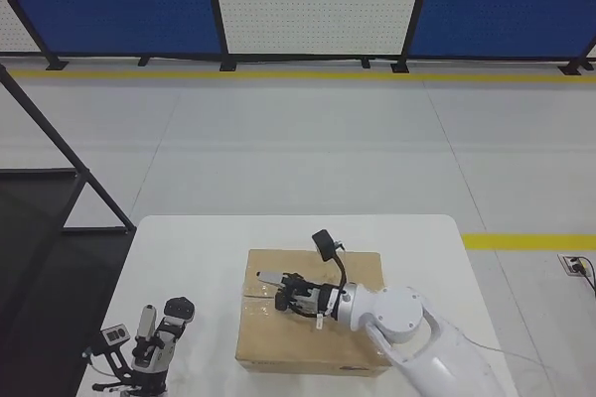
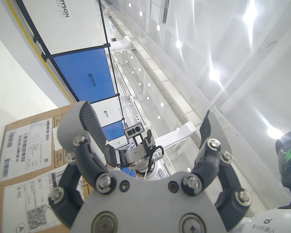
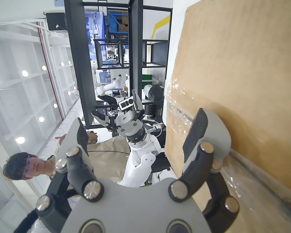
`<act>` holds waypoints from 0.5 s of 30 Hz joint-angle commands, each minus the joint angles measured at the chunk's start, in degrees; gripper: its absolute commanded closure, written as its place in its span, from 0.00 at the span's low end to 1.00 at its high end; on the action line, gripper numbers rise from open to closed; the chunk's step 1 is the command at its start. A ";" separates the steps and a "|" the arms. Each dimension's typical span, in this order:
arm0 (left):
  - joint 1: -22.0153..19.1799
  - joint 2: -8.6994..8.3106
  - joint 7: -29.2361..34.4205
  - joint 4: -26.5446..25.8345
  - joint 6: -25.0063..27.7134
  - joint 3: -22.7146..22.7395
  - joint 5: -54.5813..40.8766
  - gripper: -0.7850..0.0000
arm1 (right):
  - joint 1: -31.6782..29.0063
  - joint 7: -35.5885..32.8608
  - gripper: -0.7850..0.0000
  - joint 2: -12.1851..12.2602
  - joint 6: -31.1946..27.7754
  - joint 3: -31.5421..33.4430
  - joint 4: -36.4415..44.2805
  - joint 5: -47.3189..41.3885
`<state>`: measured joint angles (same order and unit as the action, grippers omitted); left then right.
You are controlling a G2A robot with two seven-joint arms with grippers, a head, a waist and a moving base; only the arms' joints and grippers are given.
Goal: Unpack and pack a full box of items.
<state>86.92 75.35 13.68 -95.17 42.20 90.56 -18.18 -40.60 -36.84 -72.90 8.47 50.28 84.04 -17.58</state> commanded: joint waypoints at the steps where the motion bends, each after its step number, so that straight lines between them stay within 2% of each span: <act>1: -0.19 0.03 -0.14 0.00 -0.16 -0.20 0.26 0.00 | -1.17 -0.35 0.00 0.40 0.27 1.46 1.01 0.36; 15: -1.13 0.18 -0.46 -0.52 -0.89 -1.35 1.93 0.00 | -8.17 -3.18 0.00 2.59 0.90 9.95 5.97 1.82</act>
<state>85.84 75.52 13.23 -95.66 41.36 89.25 -16.33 -48.36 -39.86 -70.42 9.27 59.79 89.80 -15.86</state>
